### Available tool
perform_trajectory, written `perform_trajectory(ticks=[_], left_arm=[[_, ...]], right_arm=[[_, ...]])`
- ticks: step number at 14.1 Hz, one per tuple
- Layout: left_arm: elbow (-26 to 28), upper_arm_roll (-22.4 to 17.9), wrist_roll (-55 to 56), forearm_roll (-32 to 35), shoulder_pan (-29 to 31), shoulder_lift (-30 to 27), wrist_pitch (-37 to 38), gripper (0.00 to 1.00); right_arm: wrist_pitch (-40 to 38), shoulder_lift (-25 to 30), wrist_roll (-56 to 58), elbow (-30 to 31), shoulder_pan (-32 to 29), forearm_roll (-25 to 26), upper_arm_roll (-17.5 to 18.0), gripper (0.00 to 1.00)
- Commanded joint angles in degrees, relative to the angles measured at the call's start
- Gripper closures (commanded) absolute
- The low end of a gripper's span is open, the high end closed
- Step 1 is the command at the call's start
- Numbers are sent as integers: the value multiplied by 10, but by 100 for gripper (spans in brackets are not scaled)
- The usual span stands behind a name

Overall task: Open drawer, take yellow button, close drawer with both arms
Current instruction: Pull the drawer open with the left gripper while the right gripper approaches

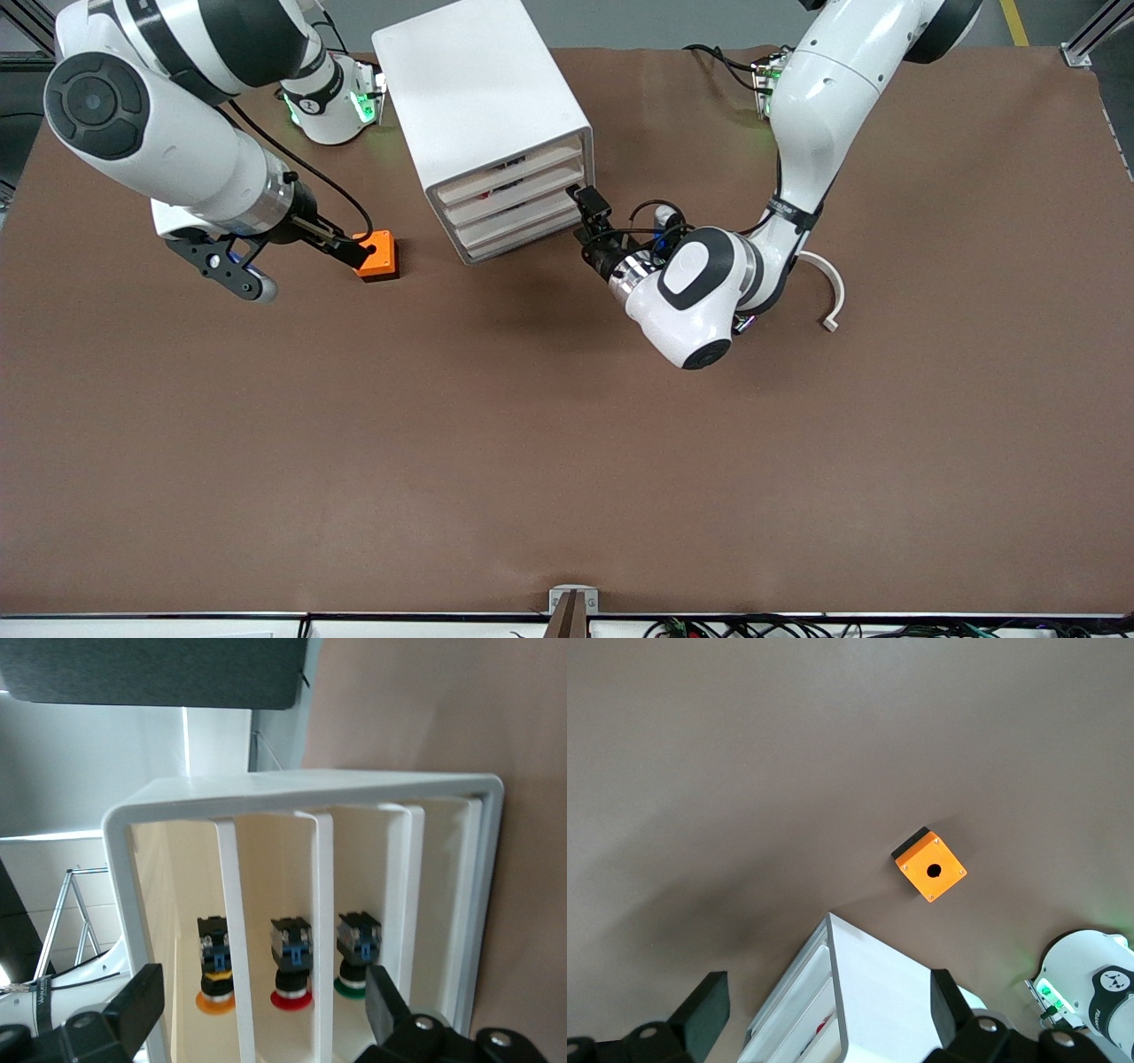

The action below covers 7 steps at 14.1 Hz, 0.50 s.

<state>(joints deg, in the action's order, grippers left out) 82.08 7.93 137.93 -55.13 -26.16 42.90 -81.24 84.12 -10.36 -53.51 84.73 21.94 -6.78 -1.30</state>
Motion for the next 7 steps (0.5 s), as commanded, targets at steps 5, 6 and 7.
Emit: perform_trajectory(ticks=[5,6,7], left_arm=[[-12,-2,25,-23,-63,38,25,0],[-13,-2,24,-23,-71,37,25,0],[-14,-1,23,-24,-71,35,25,0]], right_arm=[[-5,-3,8,-4,0,-10,2,0],[-4,-3,11,-4,-1,-10,3,0],[-4,-3,11,-4,-4,-19,3,0]])
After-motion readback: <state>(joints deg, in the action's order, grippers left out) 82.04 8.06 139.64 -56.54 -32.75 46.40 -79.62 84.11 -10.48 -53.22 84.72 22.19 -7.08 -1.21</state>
